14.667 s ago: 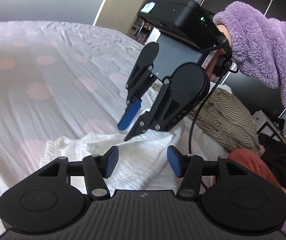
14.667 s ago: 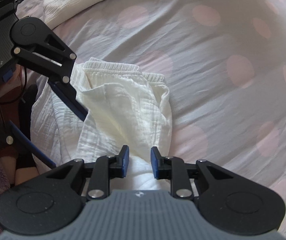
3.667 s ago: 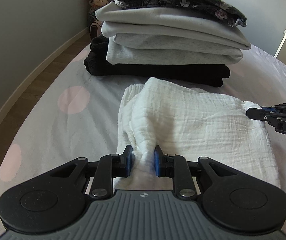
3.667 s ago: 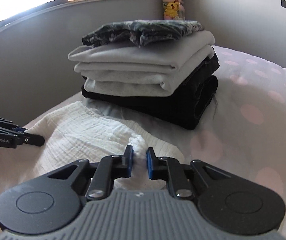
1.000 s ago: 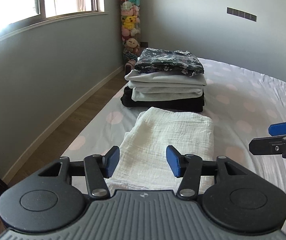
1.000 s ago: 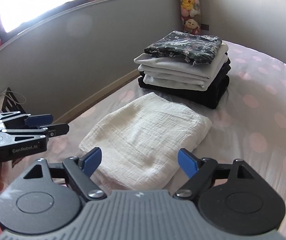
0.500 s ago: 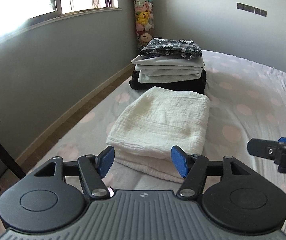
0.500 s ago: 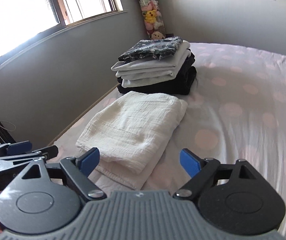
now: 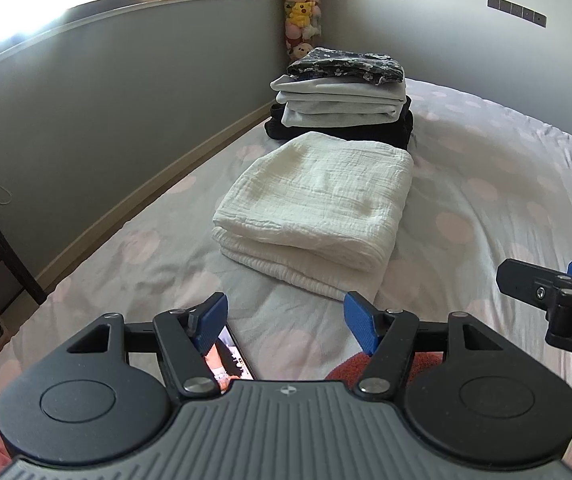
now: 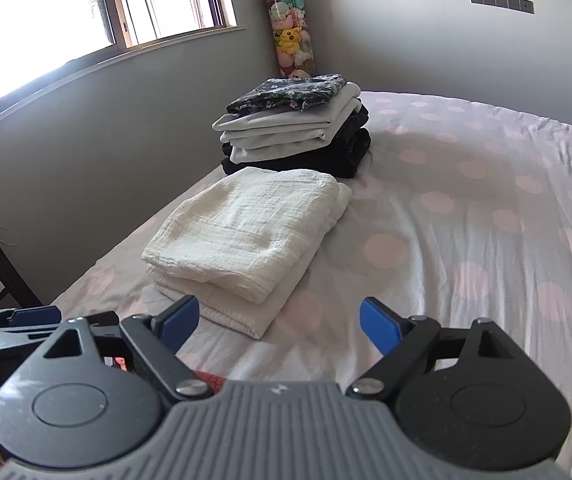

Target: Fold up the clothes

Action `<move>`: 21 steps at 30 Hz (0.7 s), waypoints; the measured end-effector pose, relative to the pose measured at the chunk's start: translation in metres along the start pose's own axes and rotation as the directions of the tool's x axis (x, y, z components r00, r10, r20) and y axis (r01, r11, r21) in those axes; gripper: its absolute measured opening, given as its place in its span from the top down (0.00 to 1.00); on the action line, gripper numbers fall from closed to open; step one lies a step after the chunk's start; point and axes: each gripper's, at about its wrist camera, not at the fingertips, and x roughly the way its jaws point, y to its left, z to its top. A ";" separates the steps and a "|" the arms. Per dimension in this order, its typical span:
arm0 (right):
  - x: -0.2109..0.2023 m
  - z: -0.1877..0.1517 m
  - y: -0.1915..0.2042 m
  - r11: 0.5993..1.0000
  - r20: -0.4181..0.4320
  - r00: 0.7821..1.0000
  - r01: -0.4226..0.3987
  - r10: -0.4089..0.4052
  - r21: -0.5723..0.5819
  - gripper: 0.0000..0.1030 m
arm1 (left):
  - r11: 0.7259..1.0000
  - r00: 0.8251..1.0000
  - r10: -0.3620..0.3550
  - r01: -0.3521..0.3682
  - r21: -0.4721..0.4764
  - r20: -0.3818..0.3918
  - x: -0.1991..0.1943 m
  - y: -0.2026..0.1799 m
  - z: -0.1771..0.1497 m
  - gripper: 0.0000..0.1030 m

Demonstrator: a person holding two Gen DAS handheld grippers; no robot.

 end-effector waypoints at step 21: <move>-0.021 -0.007 -0.017 0.999 0.032 0.999 0.035 -0.035 0.000 0.13 | 0.997 0.999 -0.033 0.032 0.073 0.005 -0.007 -0.033 0.005 0.26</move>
